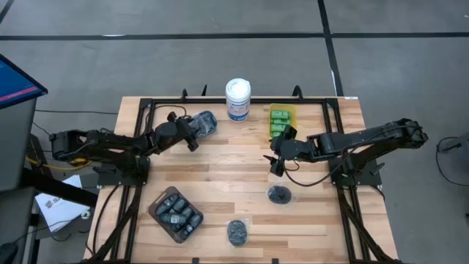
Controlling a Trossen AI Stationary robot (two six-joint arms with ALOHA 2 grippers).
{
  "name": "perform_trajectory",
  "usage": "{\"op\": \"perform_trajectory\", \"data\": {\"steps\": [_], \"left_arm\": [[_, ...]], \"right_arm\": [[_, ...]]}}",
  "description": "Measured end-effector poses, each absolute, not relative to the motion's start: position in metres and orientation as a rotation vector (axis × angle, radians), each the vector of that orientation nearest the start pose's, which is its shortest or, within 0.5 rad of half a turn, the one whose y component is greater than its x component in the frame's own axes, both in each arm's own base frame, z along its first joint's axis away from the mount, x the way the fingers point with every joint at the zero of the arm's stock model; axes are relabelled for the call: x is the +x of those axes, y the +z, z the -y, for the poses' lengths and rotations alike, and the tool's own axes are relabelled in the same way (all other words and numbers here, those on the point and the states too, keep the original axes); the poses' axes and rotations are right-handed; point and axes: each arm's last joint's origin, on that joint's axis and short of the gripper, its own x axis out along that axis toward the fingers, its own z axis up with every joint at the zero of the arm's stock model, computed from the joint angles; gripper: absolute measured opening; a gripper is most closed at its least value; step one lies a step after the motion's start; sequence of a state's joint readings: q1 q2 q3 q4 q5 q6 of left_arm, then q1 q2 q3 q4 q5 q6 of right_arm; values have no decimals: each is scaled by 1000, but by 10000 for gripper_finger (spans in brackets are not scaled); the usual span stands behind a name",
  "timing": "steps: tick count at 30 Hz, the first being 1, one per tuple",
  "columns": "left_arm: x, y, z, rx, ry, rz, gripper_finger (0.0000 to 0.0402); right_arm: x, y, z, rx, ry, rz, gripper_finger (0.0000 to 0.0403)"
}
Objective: Pick & Place Travel size toiletries
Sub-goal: Put the black hairbrush into the blue bin
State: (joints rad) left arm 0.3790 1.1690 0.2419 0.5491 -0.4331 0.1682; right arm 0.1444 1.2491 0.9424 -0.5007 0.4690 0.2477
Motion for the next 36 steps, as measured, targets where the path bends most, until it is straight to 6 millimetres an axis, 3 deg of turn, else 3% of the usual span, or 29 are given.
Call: {"op": "perform_trajectory", "data": {"steps": [3,7,12,15,20,25,30,36], "left_arm": [[181,151,-84,154,739,-453,182],[187,151,-74,74,525,-410,111],[200,155,-37,64,141,-339,18],[205,159,-9,81,-17,-286,6],[207,169,34,120,-141,-223,45],[211,185,60,170,-150,-161,114],[212,194,67,177,-71,-136,176],[213,194,66,181,-33,-139,227]], "right_arm": [[252,270,-23,-11,-400,-727,291],[252,270,-23,-11,-399,-727,291],[252,270,-25,-14,-393,-727,291],[252,270,-25,-10,-394,-726,291],[252,270,-25,-7,-395,-724,291],[252,268,-25,46,-415,-714,291],[241,238,-28,254,-516,-762,291],[222,196,-45,447,-560,-853,291]]}}
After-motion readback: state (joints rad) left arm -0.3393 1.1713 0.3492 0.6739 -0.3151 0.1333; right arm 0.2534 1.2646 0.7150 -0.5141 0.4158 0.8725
